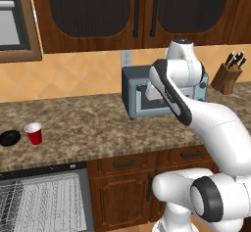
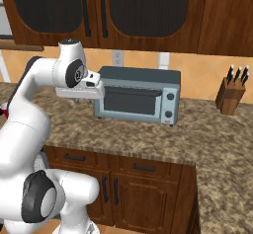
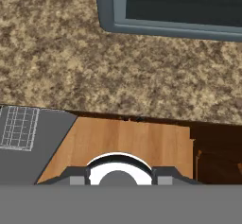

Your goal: Pick up the cup and bowl from the counter, place them in the dishwasher, and close the dishwasher door.

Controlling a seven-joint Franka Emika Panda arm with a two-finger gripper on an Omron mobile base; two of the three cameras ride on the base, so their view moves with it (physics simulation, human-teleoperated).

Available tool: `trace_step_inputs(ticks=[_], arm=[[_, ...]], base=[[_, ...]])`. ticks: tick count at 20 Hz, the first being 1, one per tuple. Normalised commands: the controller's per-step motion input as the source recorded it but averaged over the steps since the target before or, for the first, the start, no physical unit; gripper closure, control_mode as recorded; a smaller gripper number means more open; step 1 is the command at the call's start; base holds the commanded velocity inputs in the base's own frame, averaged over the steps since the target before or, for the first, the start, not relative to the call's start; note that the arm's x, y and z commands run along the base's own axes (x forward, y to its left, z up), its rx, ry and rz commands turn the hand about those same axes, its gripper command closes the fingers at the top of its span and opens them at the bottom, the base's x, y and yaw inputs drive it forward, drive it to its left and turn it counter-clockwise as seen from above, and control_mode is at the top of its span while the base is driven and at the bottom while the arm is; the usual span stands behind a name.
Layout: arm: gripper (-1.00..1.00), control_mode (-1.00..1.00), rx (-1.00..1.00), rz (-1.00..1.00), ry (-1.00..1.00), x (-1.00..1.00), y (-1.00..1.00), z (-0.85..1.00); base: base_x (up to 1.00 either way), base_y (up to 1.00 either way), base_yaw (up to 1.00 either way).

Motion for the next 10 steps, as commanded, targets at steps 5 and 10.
trace_step_inputs(ticks=[5,10], arm=[[-1.0,-1.0,0.0,-0.03,0.0,-0.44,-0.19,-0.05],[-1.0,-1.0,0.0,-0.06,0.0,-0.5,-0.41,-0.17]], base=[[0.0,0.0,0.0],[0.0,0.0,0.0]])
